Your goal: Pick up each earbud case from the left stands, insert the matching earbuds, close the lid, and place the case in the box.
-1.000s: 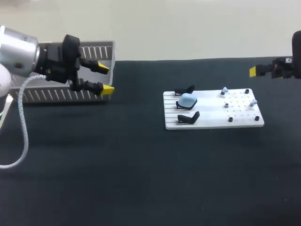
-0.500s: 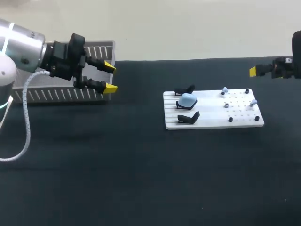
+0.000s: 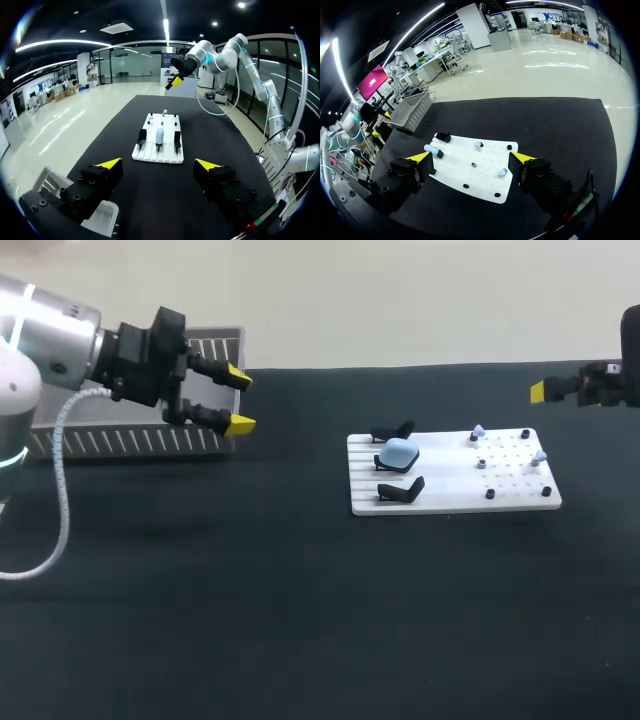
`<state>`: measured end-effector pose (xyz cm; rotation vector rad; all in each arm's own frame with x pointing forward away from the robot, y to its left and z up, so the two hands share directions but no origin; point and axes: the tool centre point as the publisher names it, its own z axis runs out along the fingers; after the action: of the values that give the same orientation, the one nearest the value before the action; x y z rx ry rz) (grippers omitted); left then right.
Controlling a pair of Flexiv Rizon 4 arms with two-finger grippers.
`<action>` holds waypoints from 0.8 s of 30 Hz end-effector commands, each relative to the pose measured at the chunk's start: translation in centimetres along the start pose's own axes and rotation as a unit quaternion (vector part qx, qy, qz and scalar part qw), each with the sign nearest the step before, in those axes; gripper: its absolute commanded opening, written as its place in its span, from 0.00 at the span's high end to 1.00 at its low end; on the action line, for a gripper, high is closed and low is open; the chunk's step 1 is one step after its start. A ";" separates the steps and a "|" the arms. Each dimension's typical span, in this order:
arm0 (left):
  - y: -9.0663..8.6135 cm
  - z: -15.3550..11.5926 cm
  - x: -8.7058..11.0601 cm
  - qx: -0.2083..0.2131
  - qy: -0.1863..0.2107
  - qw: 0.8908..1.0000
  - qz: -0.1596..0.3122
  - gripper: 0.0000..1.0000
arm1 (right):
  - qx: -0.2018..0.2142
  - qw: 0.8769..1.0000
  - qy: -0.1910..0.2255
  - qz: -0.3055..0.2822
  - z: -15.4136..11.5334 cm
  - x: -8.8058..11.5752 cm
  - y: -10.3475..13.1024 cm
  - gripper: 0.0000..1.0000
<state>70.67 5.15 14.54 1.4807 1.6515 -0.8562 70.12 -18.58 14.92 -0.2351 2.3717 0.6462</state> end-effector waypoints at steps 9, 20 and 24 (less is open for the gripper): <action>0.8 6.7 -1.0 0.054 -0.002 0.998 0.045 0.00 | 0.001 1.000 0.000 0.000 -0.1 0.0 0.0 0.00; 0.1 10.5 -0.8 0.079 -0.025 0.995 0.050 0.00 | 0.001 1.000 0.000 0.000 -0.1 0.0 0.0 0.00; -0.7 11.5 -0.5 0.081 -0.019 0.996 0.040 0.00 | 0.001 1.000 0.000 0.000 -0.1 0.0 0.0 0.00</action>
<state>71.15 -4.42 9.66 1.6183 1.5089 -0.9908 70.12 -18.59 14.92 -0.2349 2.3717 0.6463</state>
